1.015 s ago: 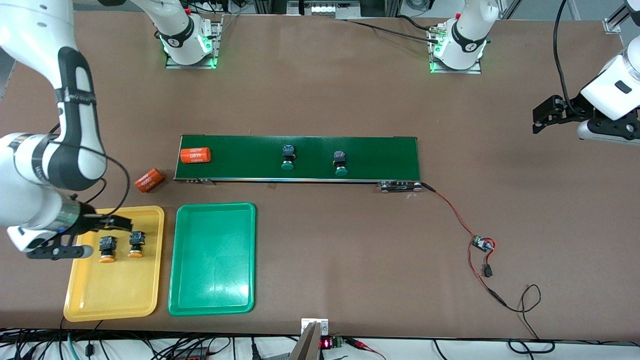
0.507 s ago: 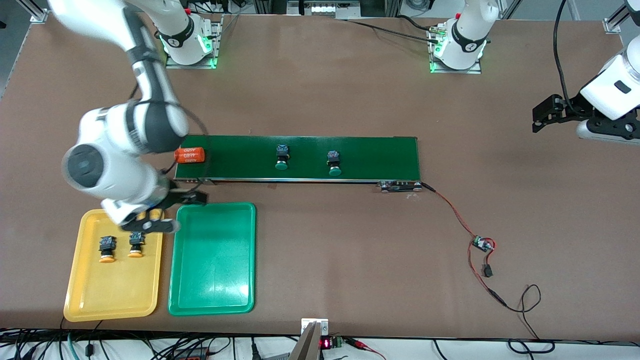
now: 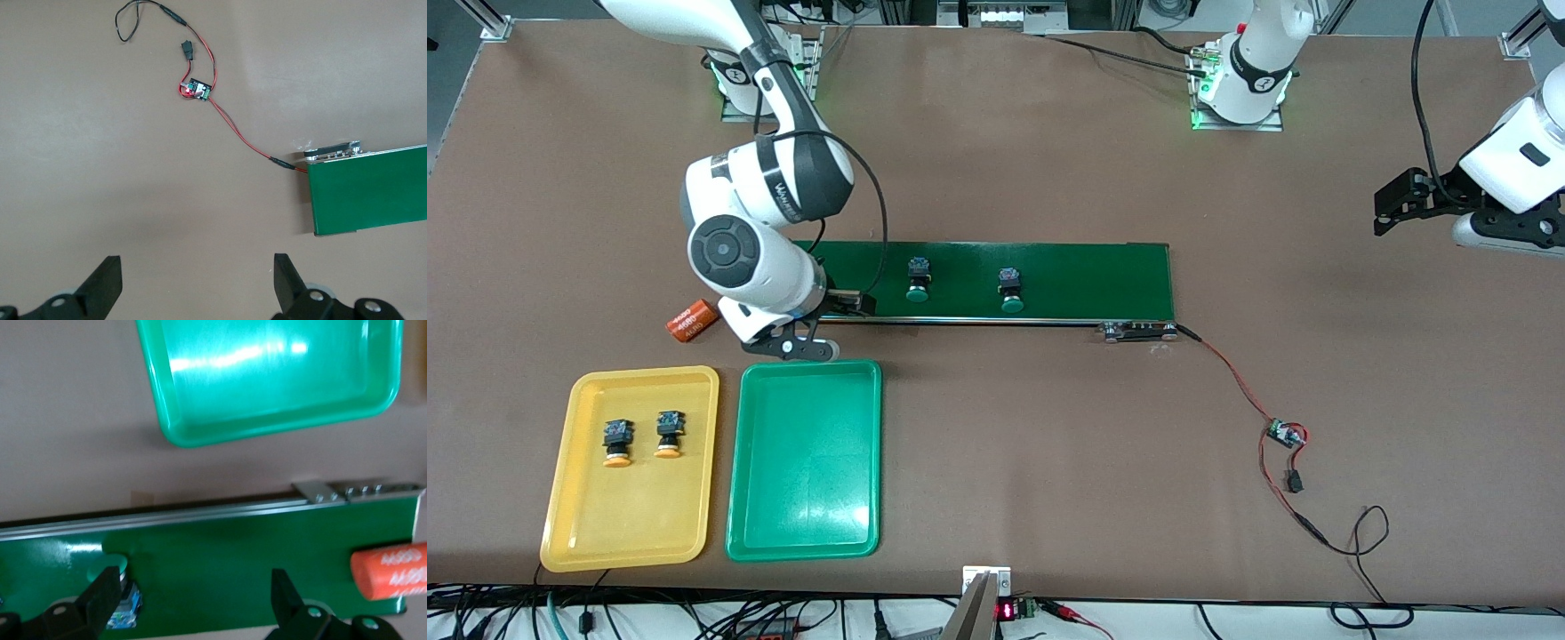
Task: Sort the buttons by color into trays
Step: 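Move the right gripper back to the belt and grasp a green button, then lift the green button off the belt with the right gripper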
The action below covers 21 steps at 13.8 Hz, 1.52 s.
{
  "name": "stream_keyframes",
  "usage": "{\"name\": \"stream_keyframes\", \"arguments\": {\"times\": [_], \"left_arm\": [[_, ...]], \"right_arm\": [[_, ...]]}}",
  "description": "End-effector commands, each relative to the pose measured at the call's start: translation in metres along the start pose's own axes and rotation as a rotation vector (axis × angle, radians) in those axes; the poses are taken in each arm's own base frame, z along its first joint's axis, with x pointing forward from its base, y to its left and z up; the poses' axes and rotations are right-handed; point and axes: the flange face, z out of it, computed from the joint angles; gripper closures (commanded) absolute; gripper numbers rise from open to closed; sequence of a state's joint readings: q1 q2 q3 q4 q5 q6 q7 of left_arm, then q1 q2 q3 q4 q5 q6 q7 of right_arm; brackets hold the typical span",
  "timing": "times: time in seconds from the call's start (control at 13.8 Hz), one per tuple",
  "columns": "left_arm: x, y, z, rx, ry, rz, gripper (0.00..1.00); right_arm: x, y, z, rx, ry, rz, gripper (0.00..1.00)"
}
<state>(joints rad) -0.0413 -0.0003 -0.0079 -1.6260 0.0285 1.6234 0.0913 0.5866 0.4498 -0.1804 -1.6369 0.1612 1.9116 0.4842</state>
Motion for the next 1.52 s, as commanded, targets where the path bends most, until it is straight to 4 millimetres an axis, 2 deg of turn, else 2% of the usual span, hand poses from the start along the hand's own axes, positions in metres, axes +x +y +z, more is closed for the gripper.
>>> {"name": "stream_keyframes", "arguments": {"times": [0.0,0.22,0.36,0.58,0.8,1.16,1.45], "left_arm": [[0.001,-0.001,-0.006,0.024,-0.009,0.007,0.0],[0.001,-0.001,-0.006,0.024,-0.009,0.007,0.0],[0.001,-0.001,-0.006,0.024,-0.009,0.007,0.0],[0.001,-0.001,-0.006,0.024,-0.009,0.007,0.0],[0.001,-0.003,-0.006,0.023,-0.009,0.005,0.0],[0.001,-0.007,-0.006,0.023,-0.011,0.005,0.0],[0.001,-0.006,-0.006,0.023,-0.011,0.008,0.0]], "right_arm": [[-0.032,-0.012,-0.003,0.002,-0.017,0.045,0.0],[-0.05,-0.033,0.005,-0.022,-0.017,0.033,0.0],[-0.065,-0.047,0.021,-0.088,0.007,-0.042,0.0],[-0.071,-0.044,0.039,-0.087,0.013,-0.056,0.0],[-0.081,-0.049,0.062,-0.073,0.025,-0.079,0.0],[-0.081,-0.049,0.087,-0.065,0.04,-0.094,0.0],[-0.077,-0.041,0.104,-0.069,0.031,-0.115,0.0]]}}
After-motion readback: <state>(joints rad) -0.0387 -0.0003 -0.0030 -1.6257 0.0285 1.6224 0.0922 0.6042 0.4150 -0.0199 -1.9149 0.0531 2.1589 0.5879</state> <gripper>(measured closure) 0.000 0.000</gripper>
